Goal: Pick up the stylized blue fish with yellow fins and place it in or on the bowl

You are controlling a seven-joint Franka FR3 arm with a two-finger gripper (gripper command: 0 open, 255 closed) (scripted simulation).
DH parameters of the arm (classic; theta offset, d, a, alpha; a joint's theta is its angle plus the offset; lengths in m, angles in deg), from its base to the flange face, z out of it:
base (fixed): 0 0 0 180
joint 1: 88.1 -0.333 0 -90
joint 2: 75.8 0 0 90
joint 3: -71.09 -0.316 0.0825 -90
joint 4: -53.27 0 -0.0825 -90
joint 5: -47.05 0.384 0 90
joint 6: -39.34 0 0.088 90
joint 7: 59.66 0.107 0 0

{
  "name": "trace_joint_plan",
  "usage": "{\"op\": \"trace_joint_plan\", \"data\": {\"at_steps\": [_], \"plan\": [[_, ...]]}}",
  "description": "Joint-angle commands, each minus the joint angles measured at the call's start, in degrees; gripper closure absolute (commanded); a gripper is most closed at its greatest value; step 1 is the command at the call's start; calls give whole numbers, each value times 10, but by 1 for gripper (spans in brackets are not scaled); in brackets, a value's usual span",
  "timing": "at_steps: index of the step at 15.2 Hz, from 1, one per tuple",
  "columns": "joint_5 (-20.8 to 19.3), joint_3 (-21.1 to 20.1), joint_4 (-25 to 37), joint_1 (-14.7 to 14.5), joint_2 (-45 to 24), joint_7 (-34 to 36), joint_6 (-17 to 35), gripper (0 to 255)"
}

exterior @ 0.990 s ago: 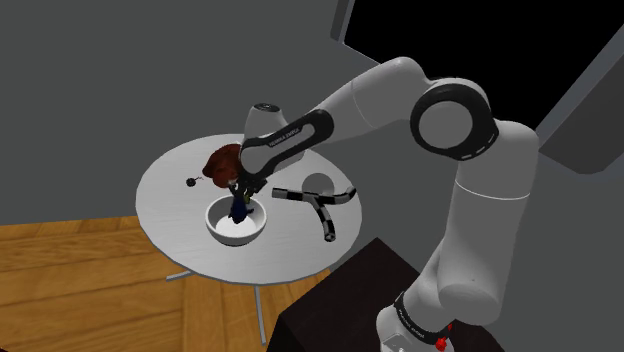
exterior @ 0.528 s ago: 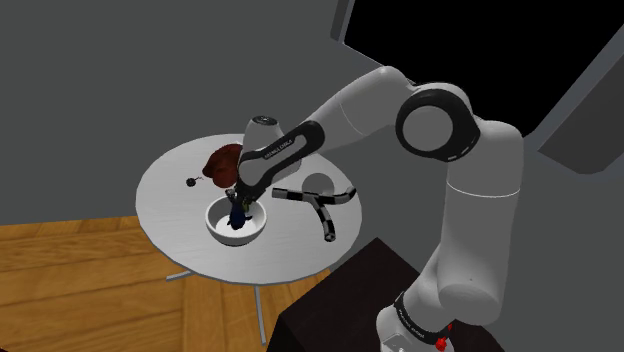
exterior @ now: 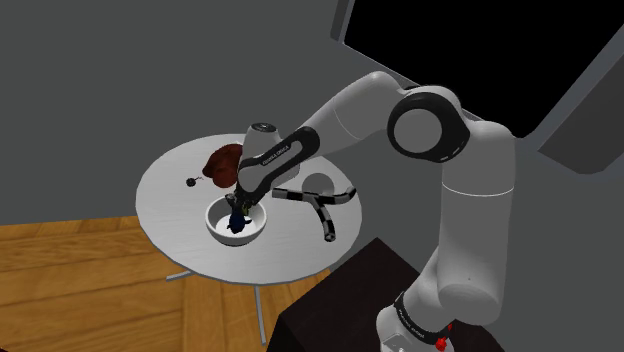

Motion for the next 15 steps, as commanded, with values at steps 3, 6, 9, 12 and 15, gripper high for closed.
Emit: {"op": "trace_joint_plan", "data": {"at_steps": [3,6,9,12,15], "plan": [[0,0,0,0,0,0,0,255],[0,0,0,0,0,0,0,0],[0,0,0,0,0,0,0,0],[-3,3,-10,0,51,2,-41,0],[-4,3,-11,0,63,3,-52,0]]}}
